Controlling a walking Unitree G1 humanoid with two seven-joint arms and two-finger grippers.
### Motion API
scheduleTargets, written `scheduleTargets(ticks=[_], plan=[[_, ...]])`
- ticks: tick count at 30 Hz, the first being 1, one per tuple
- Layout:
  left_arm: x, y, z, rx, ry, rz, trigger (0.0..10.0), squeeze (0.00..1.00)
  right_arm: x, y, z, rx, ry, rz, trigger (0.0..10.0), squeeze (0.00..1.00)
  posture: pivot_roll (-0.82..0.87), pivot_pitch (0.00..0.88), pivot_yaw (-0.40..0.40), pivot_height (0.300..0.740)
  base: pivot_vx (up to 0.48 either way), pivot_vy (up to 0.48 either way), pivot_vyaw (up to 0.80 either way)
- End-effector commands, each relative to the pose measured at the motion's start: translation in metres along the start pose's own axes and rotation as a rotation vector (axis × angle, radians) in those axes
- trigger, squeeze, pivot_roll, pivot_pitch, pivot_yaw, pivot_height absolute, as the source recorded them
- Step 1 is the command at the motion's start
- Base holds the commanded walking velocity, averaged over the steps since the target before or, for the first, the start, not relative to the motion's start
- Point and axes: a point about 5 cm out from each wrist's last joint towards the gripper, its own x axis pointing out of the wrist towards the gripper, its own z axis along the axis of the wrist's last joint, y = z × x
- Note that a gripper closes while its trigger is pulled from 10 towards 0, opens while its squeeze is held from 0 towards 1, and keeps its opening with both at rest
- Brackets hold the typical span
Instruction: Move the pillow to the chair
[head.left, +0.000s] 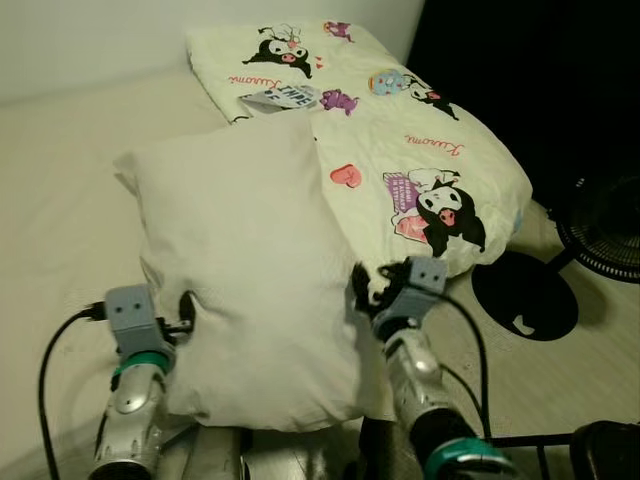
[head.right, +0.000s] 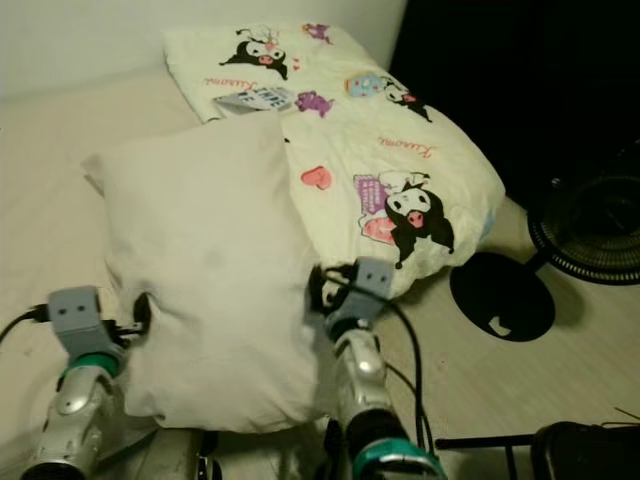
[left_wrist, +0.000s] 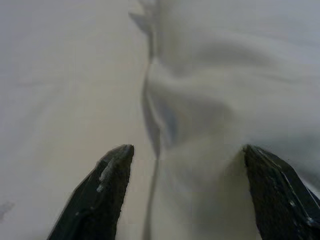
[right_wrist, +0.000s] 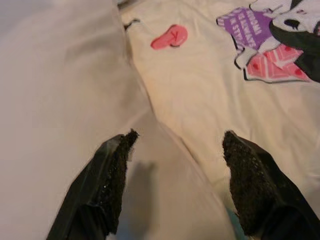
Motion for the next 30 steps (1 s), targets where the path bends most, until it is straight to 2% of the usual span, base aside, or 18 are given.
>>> scheduleTargets(ticks=[1, 2, 3, 4, 6, 7, 10, 14, 15, 17, 18, 19, 20, 23, 24, 28, 30], plan=[[-0.001, 0.008, -0.005, -0.024, 0.015, 0.028, 10.0, 0.00, -0.003, -0.008, -0.006, 0.034, 0.037, -0.034, 10.0, 0.00, 0.17, 0.126, -0.021, 0.612, 0.000, 0.000, 0.00], [0.001, 0.013, -0.005, -0.068, 0.018, 0.040, 10.0, 1.00, 0.001, -0.008, -0.005, 0.064, 0.056, -0.032, 10.0, 0.49, 0.17, 0.140, -0.009, 0.612, 0.000, 0.000, 0.00], [0.001, 0.015, -0.008, -0.128, 0.030, 0.017, 10.0, 1.00, 0.003, -0.004, -0.006, 0.112, 0.078, -0.007, 10.0, 1.00, 0.16, 0.148, -0.001, 0.612, 0.000, 0.000, 0.00], [0.001, 0.015, -0.008, -0.128, 0.030, 0.017, 10.0, 1.00, 0.003, -0.004, -0.006, 0.112, 0.078, -0.007, 10.0, 1.00, 0.16, 0.148, -0.001, 0.612, 0.000, 0.000, 0.00], [0.000, 0.020, -0.017, -0.232, 0.080, -0.035, 10.0, 1.00, 0.007, 0.005, -0.008, 0.201, 0.118, 0.053, 10.0, 1.00, 0.15, 0.159, 0.011, 0.612, 0.000, 0.000, 0.00], [0.000, 0.020, -0.017, -0.232, 0.080, -0.035, 10.0, 1.00, 0.007, 0.005, -0.008, 0.201, 0.118, 0.053, 10.0, 1.00, 0.15, 0.159, 0.011, 0.612, 0.000, 0.000, 0.00], [-0.006, 0.030, -0.037, -0.277, 0.219, -0.048, 10.0, 1.00, 0.008, 0.014, -0.011, 0.270, 0.168, 0.129, 10.0, 1.00, 0.13, 0.174, 0.019, 0.612, 0.000, 0.000, 0.00], [-0.011, 0.032, -0.048, -0.324, 0.284, -0.033, 10.0, 1.00, 0.007, 0.017, -0.014, 0.300, 0.190, 0.162, 10.0, 1.00, 0.13, 0.188, 0.022, 0.612, 0.000, 0.000, 0.00], [-0.013, 0.031, -0.052, -0.386, 0.304, -0.026, 10.0, 1.00, 0.007, 0.018, -0.015, 0.316, 0.196, 0.169, 10.0, 1.00, 0.13, 0.188, 0.022, 0.612, 0.000, 0.000, 0.00], [-0.015, 0.019, -0.058, -0.614, 0.328, -0.054, 10.0, 1.00, 0.002, 0.023, -0.023, 0.358, 0.228, 0.220, 10.0, 1.00, 0.12, 0.198, 0.022, 0.612, 0.000, 0.000, 0.00], [-0.015, 0.013, -0.058, -0.690, 0.330, -0.073, 10.0, 1.00, 0.000, 0.025, -0.026, 0.370, 0.241, 0.242, 10.0, 1.00, 0.12, 0.198, 0.022, 0.612, 0.000, 0.000, 0.00], [-0.015, 0.013, -0.058, -0.690, 0.330, -0.073, 10.0, 1.00, 0.000, 0.025, -0.026, 0.370, 0.241, 0.242, 10.0, 1.00, 0.12, 0.198, 0.022, 0.612, 0.000, 0.000, 0.00], [-0.016, 0.005, -0.060, -0.736, 0.342, -0.112, 10.0, 1.00, -0.002, 0.027, -0.030, 0.373, 0.256, 0.265, 10.0, 1.00, 0.11, 0.200, 0.022, 0.612, 0.000, 0.000, 0.00], [-0.021, -0.016, -0.064, -0.798, 0.364, -0.229, 10.0, 1.00, -0.009, 0.033, -0.038, 0.420, 0.294, 0.335, 10.0, 1.00, 0.11, 0.191, 0.022, 0.612, 0.000, 0.000, 0.00], [-0.021, -0.016, -0.064, -0.798, 0.364, -0.229, 10.0, 1.00, -0.009, 0.033, -0.038, 0.420, 0.294, 0.335, 10.0, 1.00, 0.11, 0.191, 0.022, 0.612, 0.000, 0.000, 0.00], [-0.020, -0.037, -0.060, -0.858, 0.349, -0.349, 10.0, 1.00, -0.018, 0.046, -0.046, 0.494, 0.344, 0.478, 10.0, 1.00, 0.11, 0.190, 0.022, 0.612, 0.000, 0.000, 0.00], [-0.019, -0.039, -0.059, -0.864, 0.348, -0.363, 10.0, 1.00, -0.020, 0.048, -0.047, 0.500, 0.352, 0.499, 10.0, 1.00, 0.11, 0.190, 0.022, 0.612, 0.000, 0.000, 0.00]])
